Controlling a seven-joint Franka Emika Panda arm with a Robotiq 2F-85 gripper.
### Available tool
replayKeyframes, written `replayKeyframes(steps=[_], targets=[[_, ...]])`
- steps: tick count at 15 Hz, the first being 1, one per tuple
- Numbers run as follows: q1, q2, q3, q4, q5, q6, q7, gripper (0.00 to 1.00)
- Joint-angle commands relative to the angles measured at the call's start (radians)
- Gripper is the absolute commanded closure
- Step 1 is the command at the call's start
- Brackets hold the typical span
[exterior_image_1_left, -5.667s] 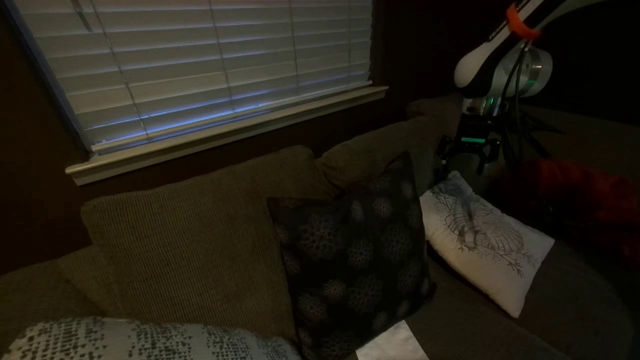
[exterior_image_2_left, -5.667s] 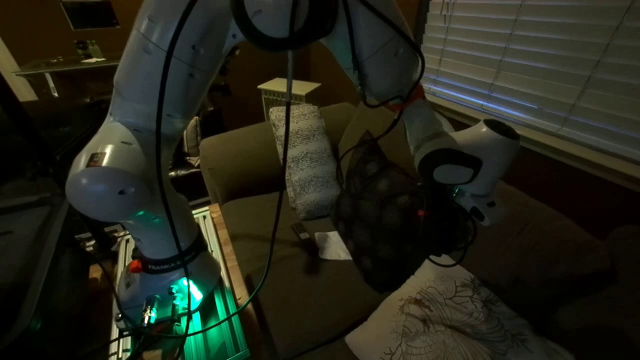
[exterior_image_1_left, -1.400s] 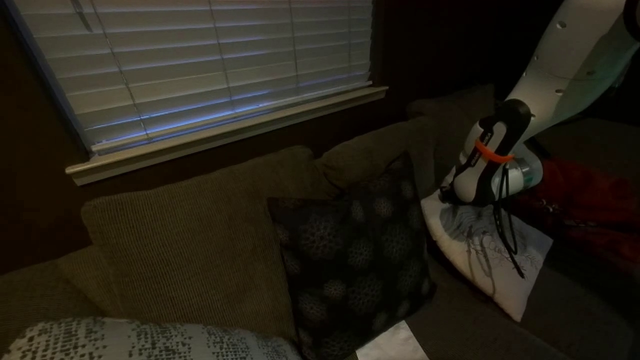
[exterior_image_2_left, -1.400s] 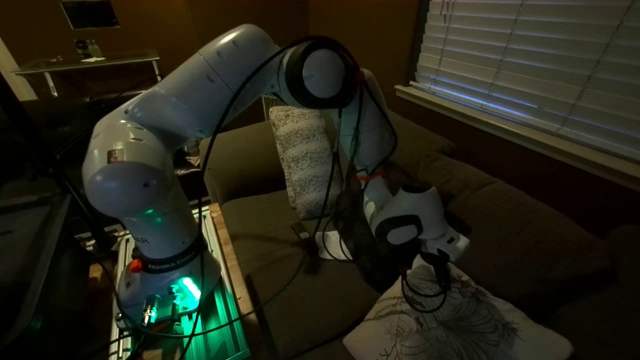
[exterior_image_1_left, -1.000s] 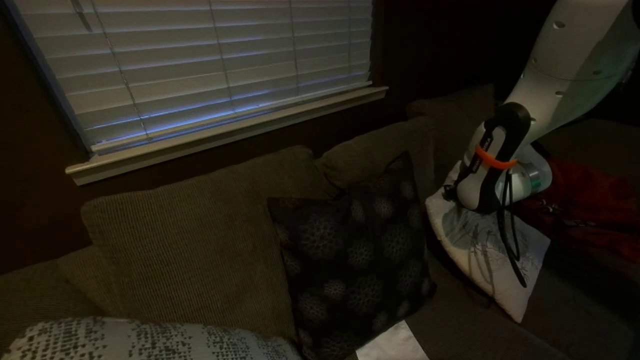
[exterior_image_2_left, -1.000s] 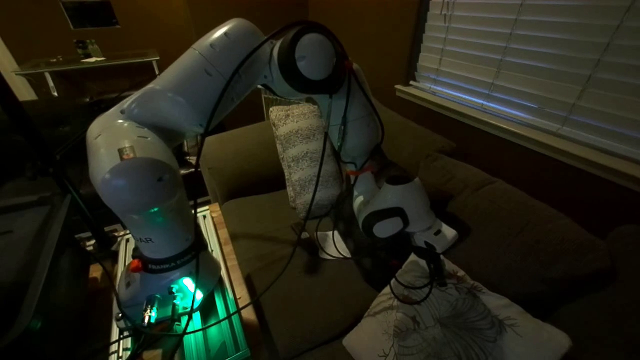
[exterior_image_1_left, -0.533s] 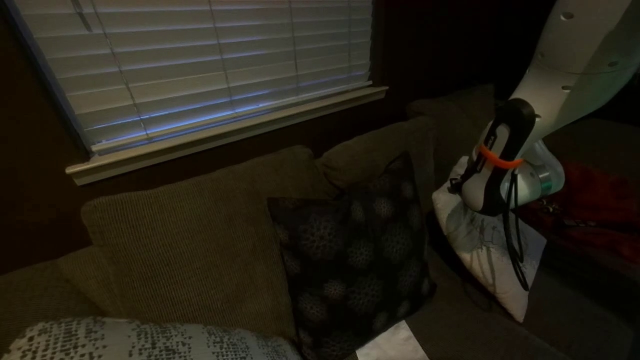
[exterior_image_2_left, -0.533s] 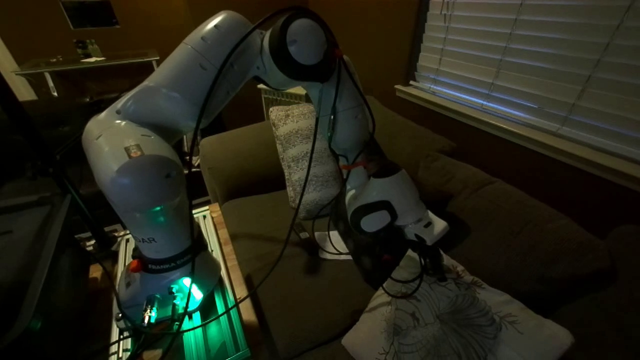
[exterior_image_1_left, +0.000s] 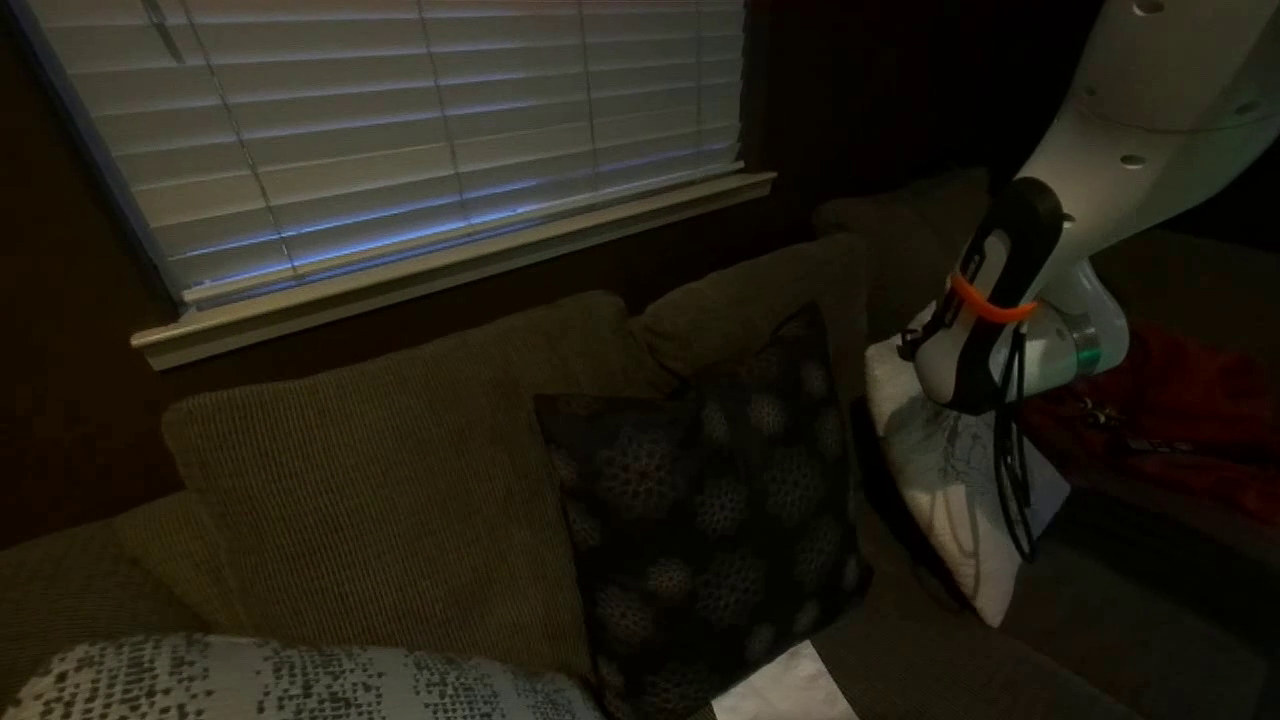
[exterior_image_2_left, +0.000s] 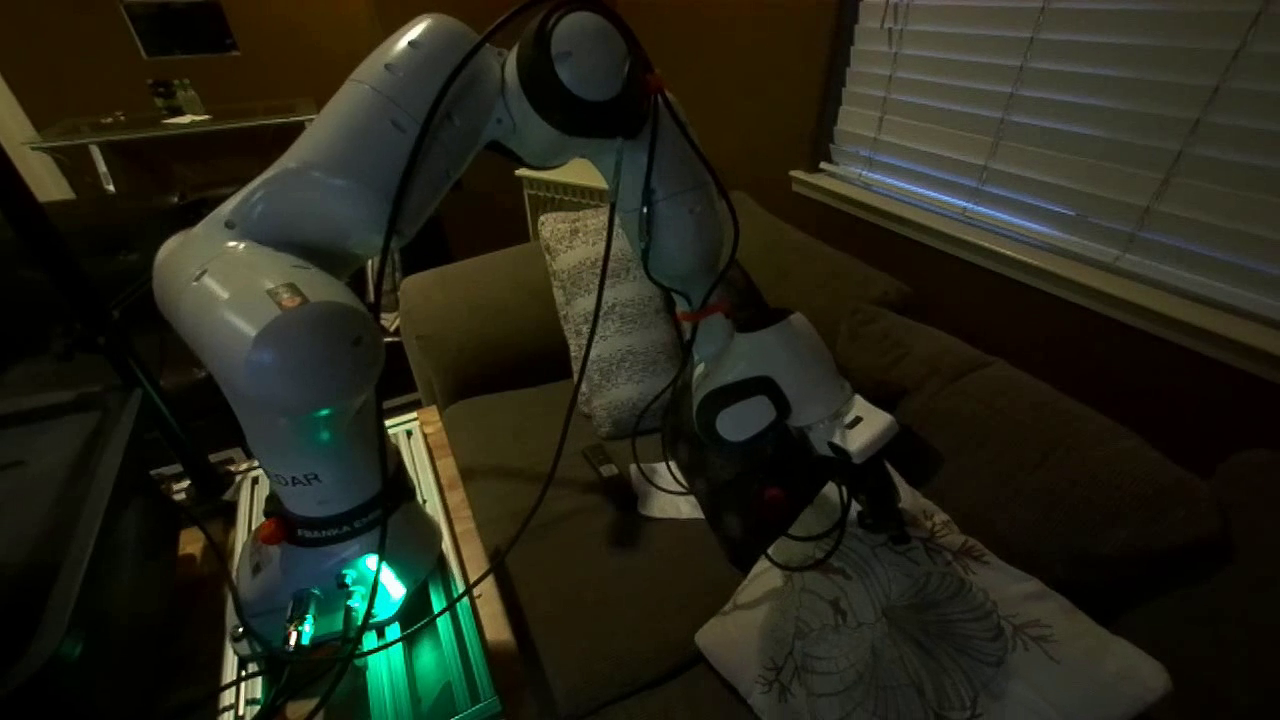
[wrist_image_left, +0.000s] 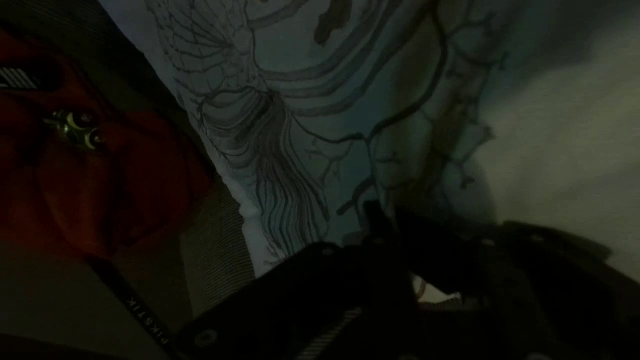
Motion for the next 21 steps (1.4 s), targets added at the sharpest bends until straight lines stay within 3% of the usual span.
replayKeyframes(steps=[1, 10, 13, 16, 21], targets=[[0.089, -0.027, -0.074, -0.032, 0.059, -0.015, 0.019, 0.98], [0.267, 0.07, -0.265, 0.044, 0.049, -0.206, 0.054, 0.98], [0.343, 0.164, -0.37, 0.074, 0.001, -0.314, 0.159, 0.98], [0.364, 0.239, -0.417, 0.115, -0.041, -0.384, 0.26, 0.98], [0.348, 0.342, -0.424, 0.225, -0.147, -0.446, 0.397, 0.98]])
